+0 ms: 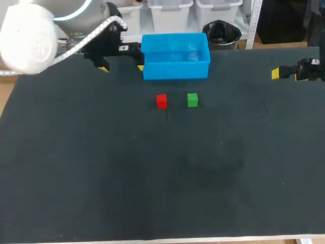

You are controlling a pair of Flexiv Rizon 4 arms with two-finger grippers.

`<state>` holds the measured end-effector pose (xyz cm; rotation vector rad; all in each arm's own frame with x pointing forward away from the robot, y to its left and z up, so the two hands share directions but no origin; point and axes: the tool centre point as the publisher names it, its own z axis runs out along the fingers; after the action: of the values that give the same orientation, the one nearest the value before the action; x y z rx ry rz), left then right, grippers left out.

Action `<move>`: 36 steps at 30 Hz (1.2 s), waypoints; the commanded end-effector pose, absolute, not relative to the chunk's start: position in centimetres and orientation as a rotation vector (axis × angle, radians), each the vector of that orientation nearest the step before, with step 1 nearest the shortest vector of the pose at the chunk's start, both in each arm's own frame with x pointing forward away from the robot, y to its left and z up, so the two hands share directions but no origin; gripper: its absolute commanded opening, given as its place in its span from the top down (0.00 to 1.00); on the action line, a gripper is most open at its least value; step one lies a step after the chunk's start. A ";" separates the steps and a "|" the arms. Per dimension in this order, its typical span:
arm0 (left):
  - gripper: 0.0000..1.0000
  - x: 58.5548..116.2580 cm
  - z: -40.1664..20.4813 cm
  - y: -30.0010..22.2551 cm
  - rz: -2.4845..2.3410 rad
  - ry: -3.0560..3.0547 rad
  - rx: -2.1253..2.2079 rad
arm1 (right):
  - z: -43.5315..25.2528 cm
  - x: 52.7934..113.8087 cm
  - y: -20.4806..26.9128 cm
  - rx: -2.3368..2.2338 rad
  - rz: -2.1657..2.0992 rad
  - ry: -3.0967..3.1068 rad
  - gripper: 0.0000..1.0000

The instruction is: Use the left arm to pick the red cube and place it into the blue plastic box first, then use the right arm to grasp the green cube and put it into the same blue plastic box after the first action is fully finished.

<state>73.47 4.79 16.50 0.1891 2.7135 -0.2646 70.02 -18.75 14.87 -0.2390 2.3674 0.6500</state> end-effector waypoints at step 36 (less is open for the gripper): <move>0.00 77.1 12.4 -2.9 -0.053 2.989 -0.035 | 14.9 70.0 -18.7 -0.238 0.648 2.369 0.00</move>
<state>76.14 -2.07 12.73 -0.0363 2.9471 -0.0706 70.02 -18.75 14.87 -0.2390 2.3674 0.6500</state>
